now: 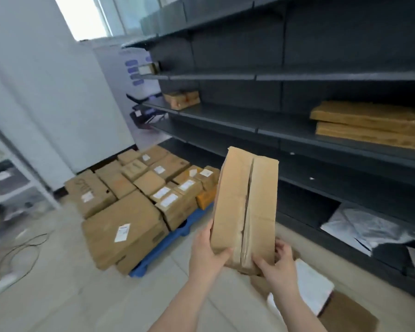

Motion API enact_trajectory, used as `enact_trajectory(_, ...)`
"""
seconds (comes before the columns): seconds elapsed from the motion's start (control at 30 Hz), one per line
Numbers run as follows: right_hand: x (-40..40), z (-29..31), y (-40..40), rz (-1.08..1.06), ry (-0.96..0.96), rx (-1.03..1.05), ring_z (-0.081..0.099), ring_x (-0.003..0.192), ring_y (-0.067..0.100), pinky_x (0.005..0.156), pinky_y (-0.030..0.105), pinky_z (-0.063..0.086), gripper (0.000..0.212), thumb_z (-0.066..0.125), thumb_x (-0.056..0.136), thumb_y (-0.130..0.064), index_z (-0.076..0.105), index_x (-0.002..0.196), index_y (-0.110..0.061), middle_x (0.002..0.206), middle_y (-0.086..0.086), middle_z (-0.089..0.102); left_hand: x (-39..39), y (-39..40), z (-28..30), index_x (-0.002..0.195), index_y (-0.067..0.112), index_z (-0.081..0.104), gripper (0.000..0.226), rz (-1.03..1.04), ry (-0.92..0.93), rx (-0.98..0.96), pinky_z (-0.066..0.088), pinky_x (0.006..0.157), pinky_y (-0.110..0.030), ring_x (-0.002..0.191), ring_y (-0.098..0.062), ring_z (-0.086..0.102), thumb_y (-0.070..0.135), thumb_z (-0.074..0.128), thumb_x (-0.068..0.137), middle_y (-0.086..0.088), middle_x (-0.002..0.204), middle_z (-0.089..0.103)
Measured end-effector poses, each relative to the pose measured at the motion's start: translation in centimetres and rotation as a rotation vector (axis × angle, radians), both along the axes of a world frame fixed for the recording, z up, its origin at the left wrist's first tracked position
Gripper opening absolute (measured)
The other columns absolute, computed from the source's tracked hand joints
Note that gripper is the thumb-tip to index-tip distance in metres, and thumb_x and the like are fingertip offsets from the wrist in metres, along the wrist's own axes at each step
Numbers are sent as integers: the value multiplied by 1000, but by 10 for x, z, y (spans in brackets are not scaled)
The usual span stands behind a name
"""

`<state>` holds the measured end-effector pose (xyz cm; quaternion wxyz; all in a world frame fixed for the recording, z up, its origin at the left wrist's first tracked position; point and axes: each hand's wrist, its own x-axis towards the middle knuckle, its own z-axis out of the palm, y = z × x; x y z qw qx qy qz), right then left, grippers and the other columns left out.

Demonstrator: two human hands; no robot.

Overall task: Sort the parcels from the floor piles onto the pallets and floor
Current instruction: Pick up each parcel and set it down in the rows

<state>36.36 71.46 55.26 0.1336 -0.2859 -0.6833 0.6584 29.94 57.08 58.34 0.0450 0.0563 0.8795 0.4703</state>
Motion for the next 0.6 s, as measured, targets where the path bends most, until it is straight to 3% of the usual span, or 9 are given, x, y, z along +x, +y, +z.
enact_trajectory(0.2, -58, 13, -142, 121, 36, -2, 54, 95, 18, 81, 32, 46, 53, 79, 74, -9, 45, 115, -12, 107, 4, 57, -38, -150, 11, 142, 28, 32, 79, 130, -2, 30, 41, 95, -25, 115, -6, 44, 25, 76, 77, 11, 125, 40)
enact_trajectory(0.33, -86, 18, -218, 168, 64, -1, 54, 90, 17, 73, 26, 43, 47, 76, 76, -6, 44, 109, -14, 101, 1, 55, -64, -227, 7, 118, 47, 38, 70, 185, 3, 82, 49, 95, -36, 111, -11, 54, 26, 80, 66, 8, 121, 53)
enact_trajectory(0.47, -110, 18, -260, 185, 65, 21, 54, 93, 15, 80, 30, 49, 51, 75, 77, -6, 46, 118, -11, 102, -2, 55, -92, -270, 0, 119, 43, 44, 78, 209, -7, 124, 52, 89, -43, 105, -13, 59, 46, 73, 47, 8, 115, 56)
enact_trajectory(0.6, -151, 16, -281, 216, 40, 56, 56, 98, 16, 88, 37, 52, 59, 73, 78, -6, 44, 130, -11, 106, -2, 55, -130, -290, -4, 124, 39, 44, 78, 175, -30, 134, 50, 93, -40, 108, -13, 56, 34, 84, 57, 6, 119, 51)
